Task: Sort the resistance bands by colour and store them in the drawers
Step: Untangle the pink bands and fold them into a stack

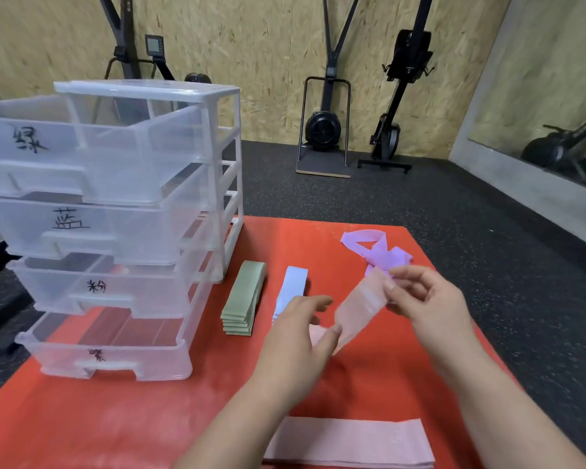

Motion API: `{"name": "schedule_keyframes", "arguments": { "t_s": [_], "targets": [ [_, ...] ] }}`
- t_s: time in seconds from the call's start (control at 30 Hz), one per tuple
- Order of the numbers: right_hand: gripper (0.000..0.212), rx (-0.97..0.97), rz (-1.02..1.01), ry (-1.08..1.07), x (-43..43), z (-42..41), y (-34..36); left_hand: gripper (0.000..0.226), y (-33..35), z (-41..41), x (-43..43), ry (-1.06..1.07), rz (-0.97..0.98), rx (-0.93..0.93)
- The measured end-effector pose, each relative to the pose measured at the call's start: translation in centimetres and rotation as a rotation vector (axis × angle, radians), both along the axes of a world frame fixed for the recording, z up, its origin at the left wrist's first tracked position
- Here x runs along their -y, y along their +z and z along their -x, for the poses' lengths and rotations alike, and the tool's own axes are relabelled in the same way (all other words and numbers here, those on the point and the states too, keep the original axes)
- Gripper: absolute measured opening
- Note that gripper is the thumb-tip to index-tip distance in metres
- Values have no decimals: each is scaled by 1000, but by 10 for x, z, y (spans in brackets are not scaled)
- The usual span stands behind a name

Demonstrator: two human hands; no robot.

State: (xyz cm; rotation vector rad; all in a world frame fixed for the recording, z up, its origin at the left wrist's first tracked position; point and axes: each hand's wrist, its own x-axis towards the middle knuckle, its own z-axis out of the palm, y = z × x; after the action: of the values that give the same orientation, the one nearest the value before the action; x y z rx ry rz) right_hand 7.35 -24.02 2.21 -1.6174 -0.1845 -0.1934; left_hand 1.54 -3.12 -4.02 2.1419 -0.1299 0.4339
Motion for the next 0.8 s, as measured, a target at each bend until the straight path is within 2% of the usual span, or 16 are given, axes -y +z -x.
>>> {"name": "schedule_keyframes", "arguments": {
  "t_s": [0.17,0.27,0.37,0.47,0.5,0.57,0.67,0.8],
  "targets": [
    [14,-19,71,4,0,28,-39,49,2,9,10,-32,53,-65],
    [20,28,149,120,-5,30,-38,48,9,11,11,-70,120,-57],
    [26,33,174,303,-10,32,-36,31,21,12,7,-133,62,-27],
    [25,-115,43,339,-14,27,-38,4,23,10,0,-97,-9,-2],
    [26,-179,3,341,-14,25,-39,5,22,9,-2,-60,-3,-3],
    [31,-231,50,408,-15,22,-40,10,19,5,-5,-1,59,-4],
    [34,-171,239,570,-20,23,-49,11,21,1,-4,13,259,2],
    [13,-98,304,526,-19,14,-56,9,30,-2,-9,85,509,77]
  ]
}}
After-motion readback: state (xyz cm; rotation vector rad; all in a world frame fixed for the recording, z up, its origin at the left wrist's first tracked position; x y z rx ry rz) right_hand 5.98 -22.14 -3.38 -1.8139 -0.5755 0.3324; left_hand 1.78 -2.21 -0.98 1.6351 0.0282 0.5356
